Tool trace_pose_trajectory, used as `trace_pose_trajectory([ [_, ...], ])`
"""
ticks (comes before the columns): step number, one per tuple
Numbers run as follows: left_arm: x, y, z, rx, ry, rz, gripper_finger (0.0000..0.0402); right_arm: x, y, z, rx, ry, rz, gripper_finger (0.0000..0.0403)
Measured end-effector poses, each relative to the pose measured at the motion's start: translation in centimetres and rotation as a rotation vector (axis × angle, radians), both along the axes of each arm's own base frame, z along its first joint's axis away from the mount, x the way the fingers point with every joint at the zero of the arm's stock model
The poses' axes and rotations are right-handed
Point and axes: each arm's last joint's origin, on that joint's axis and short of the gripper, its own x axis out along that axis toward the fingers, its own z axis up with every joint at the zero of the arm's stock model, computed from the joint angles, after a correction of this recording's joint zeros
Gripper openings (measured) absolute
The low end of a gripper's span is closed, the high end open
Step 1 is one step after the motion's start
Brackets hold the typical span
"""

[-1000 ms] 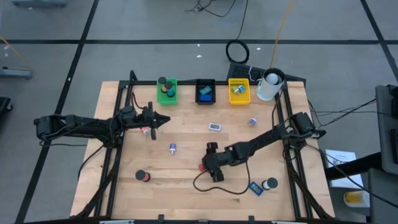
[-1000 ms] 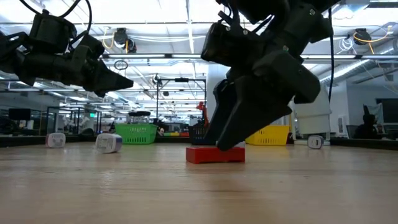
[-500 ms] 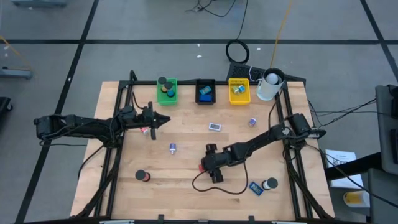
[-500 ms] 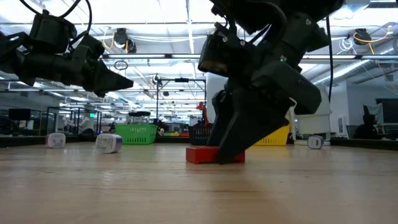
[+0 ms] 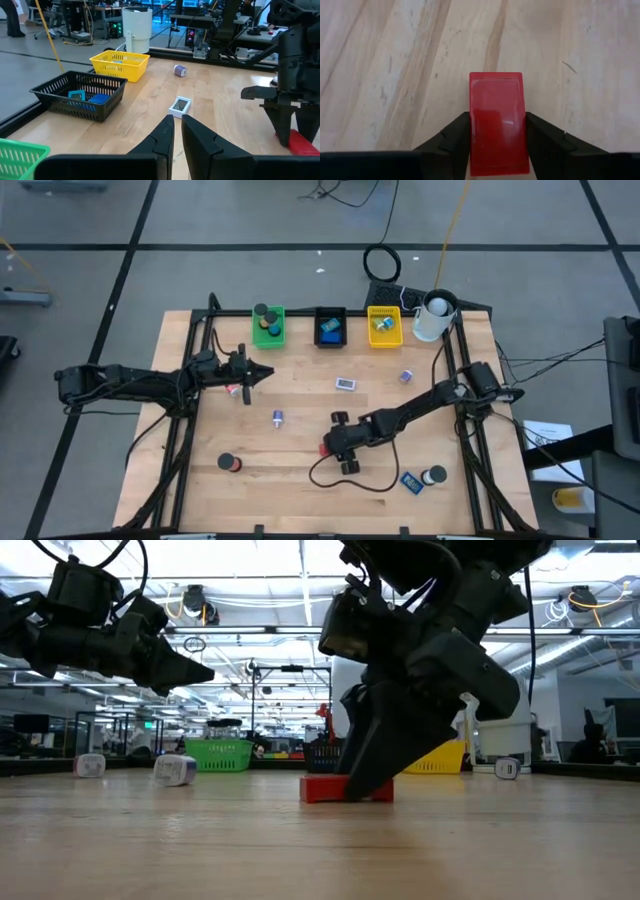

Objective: Pick & Place Office items
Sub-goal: Put the red digital timer into the black bin

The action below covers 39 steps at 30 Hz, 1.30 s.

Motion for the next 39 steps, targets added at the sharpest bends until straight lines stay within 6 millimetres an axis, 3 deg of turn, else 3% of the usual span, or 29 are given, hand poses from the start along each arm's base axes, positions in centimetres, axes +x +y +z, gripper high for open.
trace_pose_trajectory([
  [7,0.0,0.0,0.0,0.0,0.001,0.0,0.0044,0.1,-1.0,1.7,0.018,-0.051,-0.035,0.0178],
  [15,0.0,0.0,0.0,0.001,0.0,-0.001,0.0044,-0.3,-5.0,6.2,-0.03,-0.146,-0.169,0.0121],
  [18,0.0,0.0,0.0,0.0,0.001,-0.001,0.0044,-0.3,-5.9,6.8,-0.021,-0.152,-0.165,0.011],
  [21,0.0,0.0,0.0,0.001,0.002,-0.001,0.0044,-0.3,-5.1,6.4,0.033,-0.131,-0.161,0.0123],
  [24,0.0,0.0,0.0,0.009,0.003,-0.001,0.0044,-0.1,-3.1,4.7,0.079,-0.093,-0.142,0.0158],
  [30,0.0,0.0,0.0,0.013,0.002,-0.002,0.0045,0.3,0.8,2.6,-0.047,-0.073,-0.135,0.0233],
  [34,0.0,0.0,0.0,0.012,0.001,-0.001,0.0045,1.2,1.1,2.8,-0.055,-0.048,-0.145,0.0255],
  [39,0.0,0.0,0.0,0.012,0.001,-0.001,0.0044,2.4,-0.4,3.1,-0.036,0.051,-0.205,0.0263],
])
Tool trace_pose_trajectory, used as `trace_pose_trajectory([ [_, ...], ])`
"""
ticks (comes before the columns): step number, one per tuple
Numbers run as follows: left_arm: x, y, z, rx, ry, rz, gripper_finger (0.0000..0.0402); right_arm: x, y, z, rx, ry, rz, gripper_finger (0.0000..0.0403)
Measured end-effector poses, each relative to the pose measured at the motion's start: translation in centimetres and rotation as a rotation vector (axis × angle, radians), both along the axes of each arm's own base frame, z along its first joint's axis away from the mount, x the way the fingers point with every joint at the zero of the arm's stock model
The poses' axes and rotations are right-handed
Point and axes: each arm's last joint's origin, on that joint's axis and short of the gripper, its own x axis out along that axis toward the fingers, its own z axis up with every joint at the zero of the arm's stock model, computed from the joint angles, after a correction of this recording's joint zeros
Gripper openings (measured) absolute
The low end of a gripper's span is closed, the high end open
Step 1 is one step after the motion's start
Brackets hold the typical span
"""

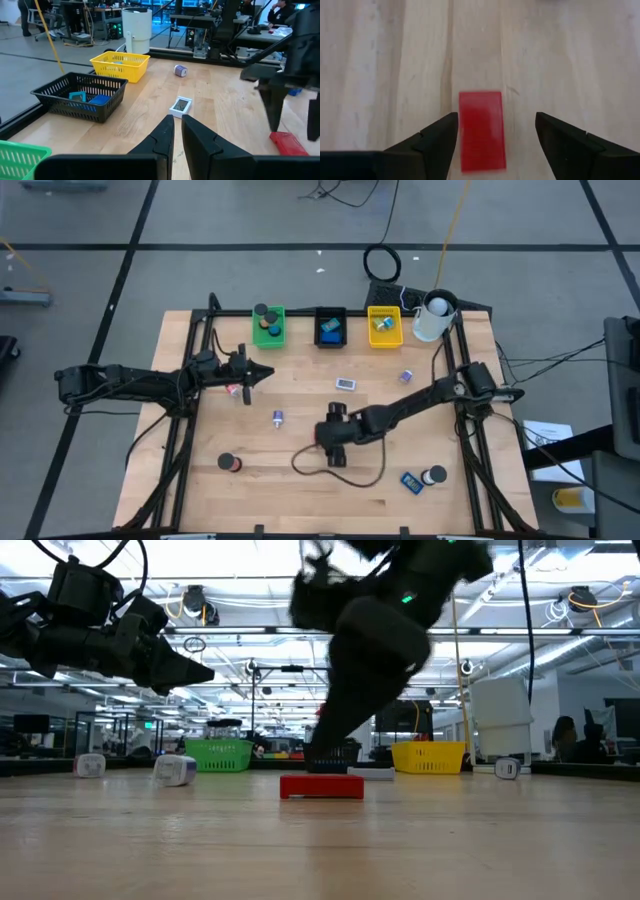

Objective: Pick & Place Office items
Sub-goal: Put the red digital timer into the black bin

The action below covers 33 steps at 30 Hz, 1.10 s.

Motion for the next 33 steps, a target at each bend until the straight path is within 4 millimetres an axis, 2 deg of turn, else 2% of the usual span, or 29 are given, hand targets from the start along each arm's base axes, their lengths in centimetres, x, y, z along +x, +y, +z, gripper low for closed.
trace_pose_trajectory([
  [6,0.0,0.0,0.0,0.002,0.0,0.0,0.0045,1.4,0.0,-1.1,0.023,0.095,0.053,0.0257],
  [11,0.0,0.0,0.0,0.0,0.001,-0.001,0.0045,2.0,0.3,-1.9,0.037,0.176,0.091,0.0237],
  [20,0.0,0.0,0.0,-0.001,0.001,-0.001,0.0044,2.0,-0.2,-1.6,0.039,0.178,0.085,0.0153],
  [27,0.0,0.0,0.0,-0.003,0.001,-0.001,0.0044,2.1,-0.8,-1.5,0.039,0.182,0.075,0.0153],
  [30,0.0,0.0,0.0,-0.005,0.001,-0.001,0.0044,1.8,-1.1,-0.4,0.039,0.176,0.07,0.0165],
  [33,0.0,0.0,0.0,-0.006,0.0,-0.001,0.0044,1.7,-1.9,1.0,0.04,0.149,0.058,0.0161],
])
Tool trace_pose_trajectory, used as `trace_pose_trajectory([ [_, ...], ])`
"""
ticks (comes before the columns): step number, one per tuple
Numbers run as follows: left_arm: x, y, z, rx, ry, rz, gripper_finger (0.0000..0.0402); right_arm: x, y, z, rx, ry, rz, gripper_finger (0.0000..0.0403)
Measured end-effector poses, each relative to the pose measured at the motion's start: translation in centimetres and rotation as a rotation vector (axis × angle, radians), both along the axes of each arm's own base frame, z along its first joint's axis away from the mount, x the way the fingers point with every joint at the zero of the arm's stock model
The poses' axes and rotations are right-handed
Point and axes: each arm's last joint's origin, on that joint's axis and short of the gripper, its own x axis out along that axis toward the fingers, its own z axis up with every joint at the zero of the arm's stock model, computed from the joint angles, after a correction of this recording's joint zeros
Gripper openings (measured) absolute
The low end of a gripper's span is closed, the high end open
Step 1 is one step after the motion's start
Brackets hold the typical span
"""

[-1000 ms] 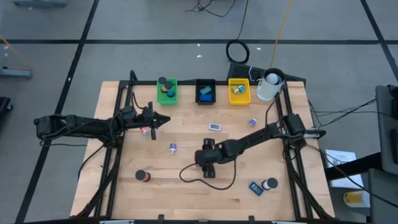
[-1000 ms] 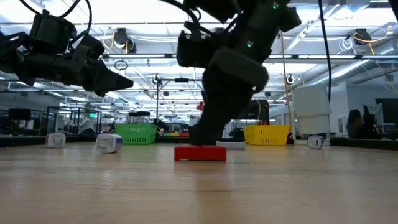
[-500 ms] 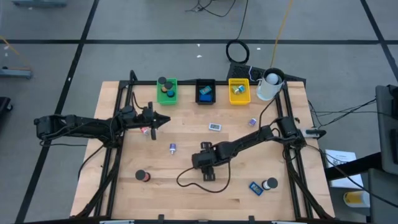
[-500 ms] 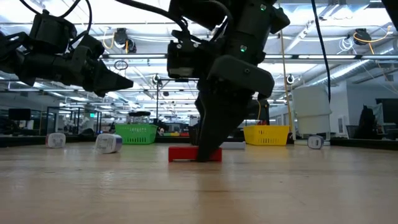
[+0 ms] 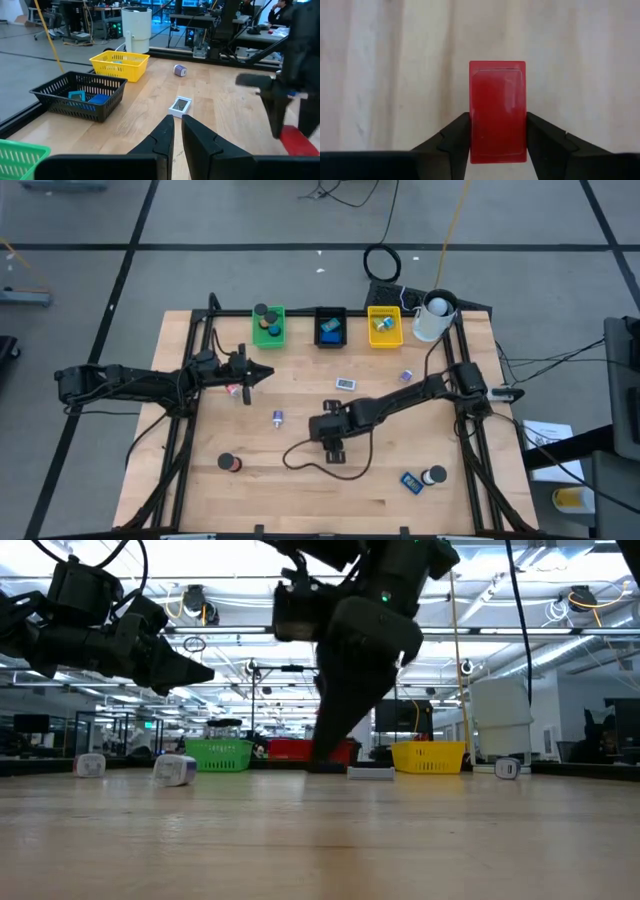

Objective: Pick & Place Office items
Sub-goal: Put the red digital timer into the black bin

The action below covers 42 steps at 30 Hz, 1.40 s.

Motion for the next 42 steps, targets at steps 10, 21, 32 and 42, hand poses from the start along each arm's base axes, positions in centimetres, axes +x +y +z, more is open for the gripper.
trace_pose_trajectory([
  [10,0.0,0.0,0.0,0.001,-0.001,0.001,0.0044,-0.9,-11.2,5.1,-0.15,-0.085,-0.223,0.0162],
  [21,0.0,0.0,0.1,0.025,-0.003,0.001,0.0044,-4.0,-28.5,4.7,-0.159,-0.191,-0.476,0.0161],
  [32,0.0,0.1,0.1,0.014,-0.006,0.021,0.0044,-4.1,-33.2,2.1,-0.133,-0.205,-0.547,0.016],
  [42,0.0,0.1,0.1,0.019,-0.004,0.021,0.0044,-3.6,-35.0,0.0,-0.067,-0.176,-0.57,0.0168],
])
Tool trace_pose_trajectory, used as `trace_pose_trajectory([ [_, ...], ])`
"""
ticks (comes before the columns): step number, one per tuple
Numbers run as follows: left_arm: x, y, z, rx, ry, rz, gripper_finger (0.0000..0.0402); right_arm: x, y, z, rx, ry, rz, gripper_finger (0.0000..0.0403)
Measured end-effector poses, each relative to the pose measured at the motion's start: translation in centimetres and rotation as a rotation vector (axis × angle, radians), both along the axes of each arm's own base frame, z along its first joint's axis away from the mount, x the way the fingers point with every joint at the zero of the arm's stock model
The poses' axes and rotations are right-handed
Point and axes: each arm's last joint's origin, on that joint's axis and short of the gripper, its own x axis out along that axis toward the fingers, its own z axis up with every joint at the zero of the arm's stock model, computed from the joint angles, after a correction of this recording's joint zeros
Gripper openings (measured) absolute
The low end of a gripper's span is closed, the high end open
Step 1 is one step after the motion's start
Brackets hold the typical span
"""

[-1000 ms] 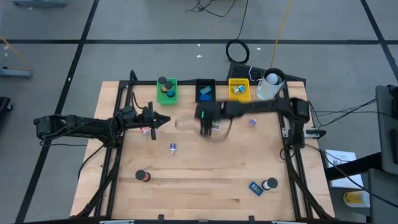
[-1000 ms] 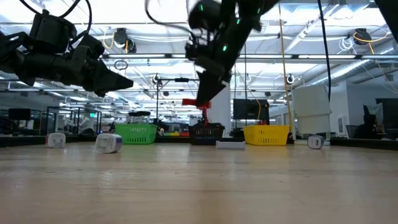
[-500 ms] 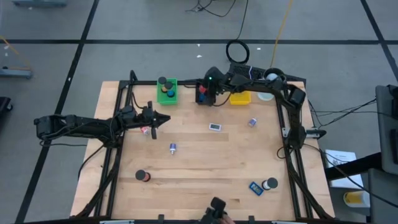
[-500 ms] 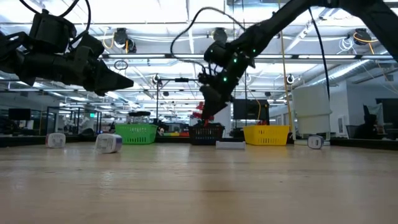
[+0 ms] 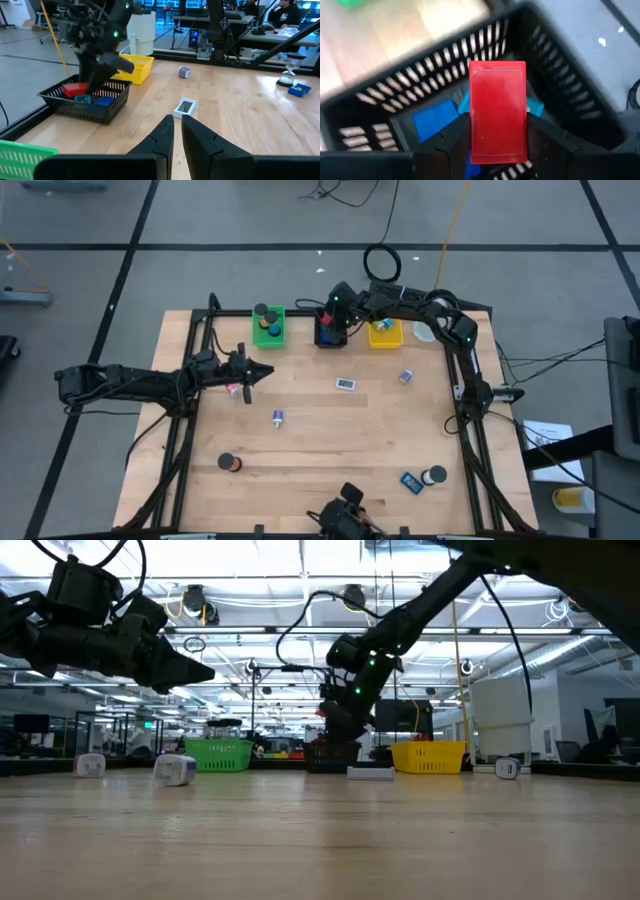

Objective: Pick & Place Office items
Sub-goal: Put the red digital timer into the black bin, then put the left purple charger adapter into the yellow bin

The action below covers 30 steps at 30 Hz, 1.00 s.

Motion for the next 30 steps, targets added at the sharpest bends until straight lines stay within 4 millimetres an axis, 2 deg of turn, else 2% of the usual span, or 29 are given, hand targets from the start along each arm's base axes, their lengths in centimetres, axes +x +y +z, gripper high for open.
trace_pose_trajectory([
  [4,0.0,0.0,0.0,0.0,0.0,0.0,0.0044,0.3,0.3,0.0,-0.015,-0.004,0.015,0.0188],
  [11,0.0,0.0,0.5,0.01,-0.05,0.003,0.0044,0.5,0.9,1.8,-0.089,-0.017,-0.004,0.0242],
  [15,0.1,-0.1,0.6,-0.05,-0.066,-0.049,0.0044,0.2,2.2,3.7,-0.111,0.008,-0.047,0.0249],
  [19,0.2,-0.6,0.1,-0.069,-0.026,-0.11,0.0037,-0.6,5.8,6.4,-0.181,0.025,0.012,0.0207],
  [22,0.3,-1.0,-0.4,-0.038,0.035,-0.066,0.0015,-2.2,8.8,7.2,-0.237,-0.033,0.057,0.0153],
  [26,0.5,-1.4,-0.5,-0.012,0.072,-0.006,0.0008,-6.1,12.0,6.5,-0.275,-0.172,0.052,0.0081],
  [30,1.3,-1.7,0.1,-0.009,0.122,0.026,0.0011,-10.3,14.8,4.9,-0.295,-0.363,0.067,0.0025],
])
